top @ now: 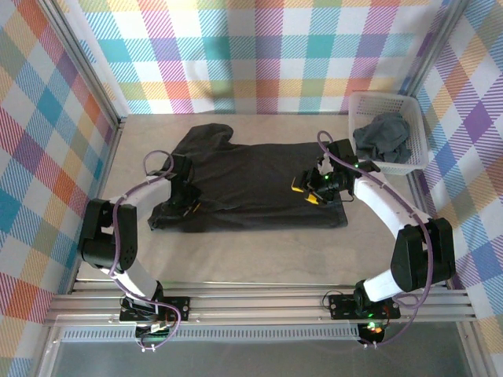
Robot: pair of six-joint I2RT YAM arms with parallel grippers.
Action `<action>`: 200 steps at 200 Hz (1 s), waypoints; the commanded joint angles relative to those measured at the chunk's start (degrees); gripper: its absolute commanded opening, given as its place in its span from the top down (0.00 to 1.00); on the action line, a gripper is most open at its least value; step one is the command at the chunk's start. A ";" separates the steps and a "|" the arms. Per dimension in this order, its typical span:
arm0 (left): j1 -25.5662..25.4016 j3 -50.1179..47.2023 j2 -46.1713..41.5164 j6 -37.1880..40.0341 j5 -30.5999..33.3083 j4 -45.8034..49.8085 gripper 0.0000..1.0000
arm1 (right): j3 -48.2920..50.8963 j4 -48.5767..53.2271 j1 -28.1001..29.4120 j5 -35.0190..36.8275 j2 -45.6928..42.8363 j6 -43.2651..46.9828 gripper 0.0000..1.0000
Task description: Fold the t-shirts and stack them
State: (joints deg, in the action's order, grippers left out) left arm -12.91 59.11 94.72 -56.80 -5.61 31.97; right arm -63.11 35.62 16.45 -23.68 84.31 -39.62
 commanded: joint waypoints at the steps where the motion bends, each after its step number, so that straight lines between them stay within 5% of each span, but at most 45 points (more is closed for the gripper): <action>1: -2.73 6.51 2.29 2.80 2.02 2.32 1.00 | 0.53 0.79 -0.01 0.95 -2.22 -0.28 0.45; 112: -10.86 39.18 25.61 16.94 5.67 16.55 1.00 | 1.30 1.46 -0.01 0.16 -2.84 -1.54 0.46; 129: -10.90 39.74 26.28 16.76 6.21 15.76 0.90 | 1.71 1.30 -0.06 -0.36 -2.93 -1.56 0.46; 154: -10.90 40.70 26.45 17.45 8.47 14.75 0.58 | 2.18 1.19 -0.01 -1.12 -2.75 -1.69 0.45; 176: -10.81 39.55 22.56 17.55 11.74 13.34 0.50 | 2.46 1.28 -0.07 -1.33 -2.59 -1.60 0.45; 200: -8.70 34.39 16.15 15.85 11.40 10.51 0.55 | 3.19 0.48 -0.01 -2.13 -1.91 -1.92 0.46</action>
State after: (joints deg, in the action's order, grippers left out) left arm -23.38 97.17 119.39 -40.36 3.70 44.21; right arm -61.10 36.01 16.43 -23.75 82.65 -41.12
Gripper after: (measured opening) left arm 0.477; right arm 0.543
